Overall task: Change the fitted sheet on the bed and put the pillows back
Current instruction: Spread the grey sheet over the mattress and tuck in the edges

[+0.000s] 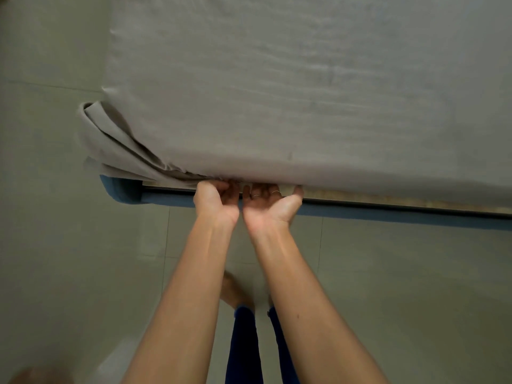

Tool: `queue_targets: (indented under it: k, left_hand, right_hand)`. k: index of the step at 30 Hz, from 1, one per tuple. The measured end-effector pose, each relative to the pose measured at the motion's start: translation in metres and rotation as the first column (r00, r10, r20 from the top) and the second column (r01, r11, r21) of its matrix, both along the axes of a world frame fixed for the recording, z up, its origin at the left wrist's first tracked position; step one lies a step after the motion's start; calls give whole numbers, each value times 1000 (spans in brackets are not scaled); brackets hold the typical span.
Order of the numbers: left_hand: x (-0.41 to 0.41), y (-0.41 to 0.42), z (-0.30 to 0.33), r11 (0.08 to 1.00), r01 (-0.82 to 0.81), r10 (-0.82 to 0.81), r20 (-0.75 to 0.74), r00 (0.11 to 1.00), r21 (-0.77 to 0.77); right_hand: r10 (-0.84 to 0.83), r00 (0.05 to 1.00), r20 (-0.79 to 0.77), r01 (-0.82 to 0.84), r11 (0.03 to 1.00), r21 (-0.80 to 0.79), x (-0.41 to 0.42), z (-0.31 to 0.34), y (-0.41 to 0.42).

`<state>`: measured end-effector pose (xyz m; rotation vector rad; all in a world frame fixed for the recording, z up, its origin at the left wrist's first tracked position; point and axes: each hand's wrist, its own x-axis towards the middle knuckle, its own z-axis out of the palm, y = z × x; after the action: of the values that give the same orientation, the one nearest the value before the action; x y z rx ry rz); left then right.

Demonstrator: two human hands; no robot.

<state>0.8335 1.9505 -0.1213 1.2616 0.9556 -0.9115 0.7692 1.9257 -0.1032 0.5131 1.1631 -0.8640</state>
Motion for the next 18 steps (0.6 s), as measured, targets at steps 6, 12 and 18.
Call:
queue_targets:
  k: [6, 12, 18]
  left_hand:
    - [10, -4, -11, 986, 21, -26, -32, 999, -167]
    - [38, 17, -2, 865, 468, -478, -13, 878, -180]
    - [60, 36, 23, 839, 544, -545, 45, 837, 34]
  right_hand:
    - [-43, 998, 40, 46, 996, -81, 14, -9, -11]
    - [124, 989, -77, -132, 985, -107, 6, -15, -4]
    - [354, 849, -392, -358, 932, 66, 9, -8, 6]
